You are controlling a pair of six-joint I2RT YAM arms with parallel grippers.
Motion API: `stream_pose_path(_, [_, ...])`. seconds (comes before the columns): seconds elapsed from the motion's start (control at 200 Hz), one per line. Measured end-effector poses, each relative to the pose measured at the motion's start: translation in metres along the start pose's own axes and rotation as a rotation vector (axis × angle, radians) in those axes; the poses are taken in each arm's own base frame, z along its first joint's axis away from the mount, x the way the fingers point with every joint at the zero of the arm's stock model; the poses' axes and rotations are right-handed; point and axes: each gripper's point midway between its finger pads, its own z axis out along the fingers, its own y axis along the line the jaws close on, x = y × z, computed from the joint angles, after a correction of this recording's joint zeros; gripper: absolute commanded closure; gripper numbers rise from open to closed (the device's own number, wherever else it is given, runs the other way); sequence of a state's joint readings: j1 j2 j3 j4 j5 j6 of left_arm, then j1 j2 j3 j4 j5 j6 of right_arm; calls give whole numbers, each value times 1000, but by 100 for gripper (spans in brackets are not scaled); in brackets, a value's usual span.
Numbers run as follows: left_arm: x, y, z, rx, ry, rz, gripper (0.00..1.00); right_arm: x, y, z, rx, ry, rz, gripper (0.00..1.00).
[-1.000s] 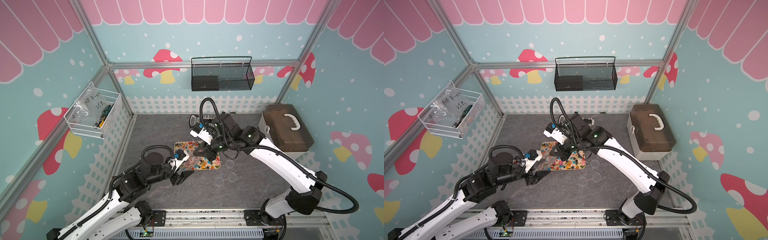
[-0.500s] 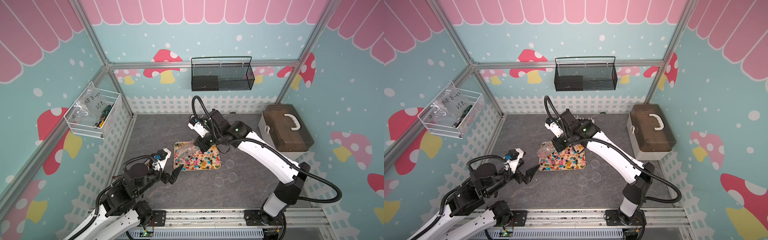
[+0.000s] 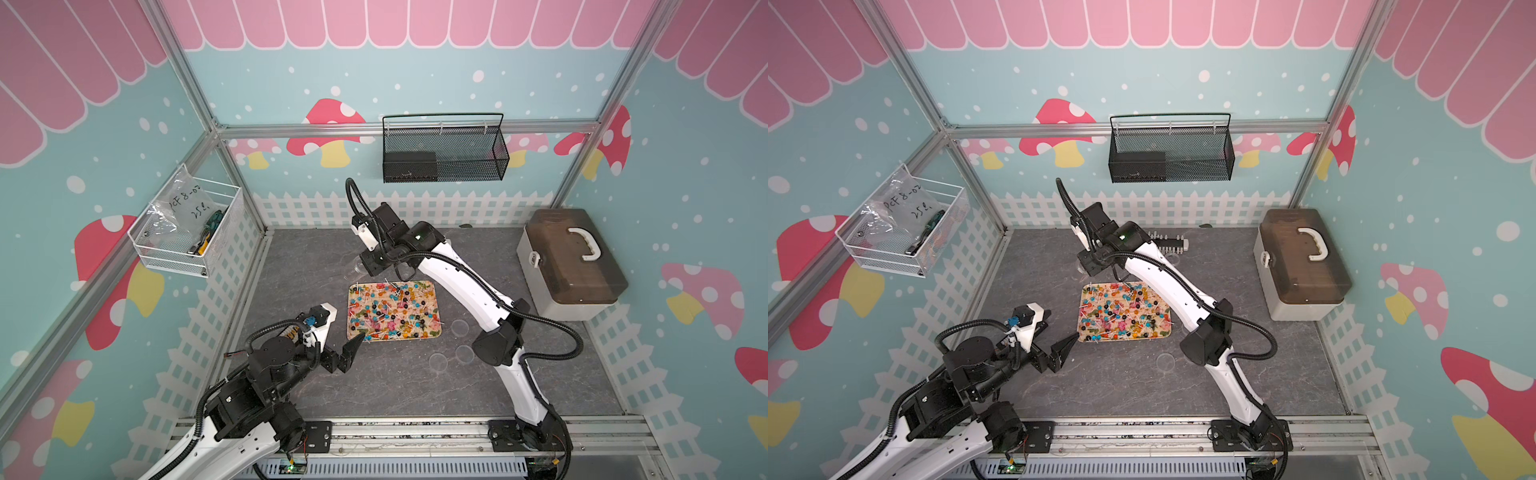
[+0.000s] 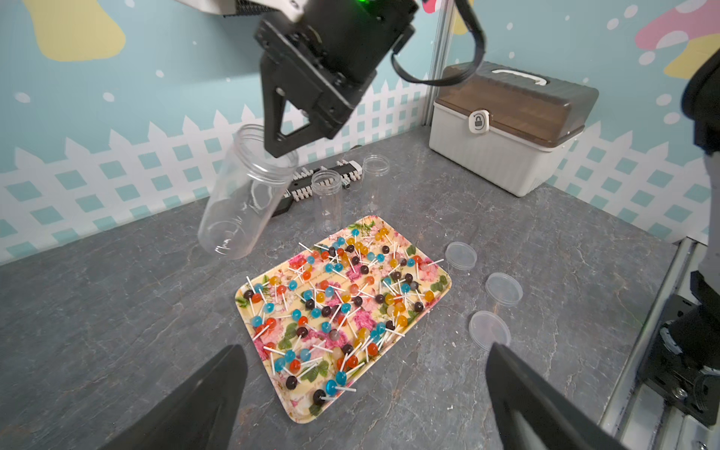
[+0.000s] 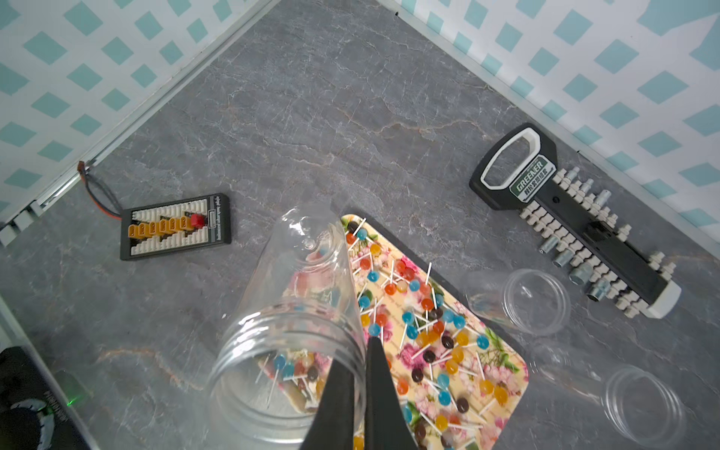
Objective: Pour the candies out of the jar
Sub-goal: Place the jar at the center of the board.
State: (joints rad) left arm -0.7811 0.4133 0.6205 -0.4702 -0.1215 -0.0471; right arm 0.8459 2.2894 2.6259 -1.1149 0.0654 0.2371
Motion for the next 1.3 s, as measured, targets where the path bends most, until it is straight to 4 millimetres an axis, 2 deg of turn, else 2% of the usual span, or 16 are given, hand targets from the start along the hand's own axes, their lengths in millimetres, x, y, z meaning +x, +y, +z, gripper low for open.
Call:
stream_pose_path(0.175, [6, -5, 7, 26, 33, -5, 1, 10, -9, 26, 24, 44, 13, 100])
stream_pose_path(0.405, [-3, -6, 0, 37, -9, -28, 1, 18, -25, 43, 78, 74, 19, 100])
stream_pose_path(0.58, [-9, -5, -10, 40, -58, -49, 1, 23, -35, 70, 127, 81, 22, 100])
stream_pose_path(0.881, [-3, -5, -5, 35, -39, -59, 1, 35, -70, 112, 244, 91, 47, 100])
stream_pose_path(1.086, [-2, -5, -4, 36, -33, -59, 1, 46, -81, 129, 271, 117, 53, 100])
stream_pose_path(1.301, [-2, -5, -4, 36, -34, -60, 1, 49, -80, 130, 270, 129, 49, 100])
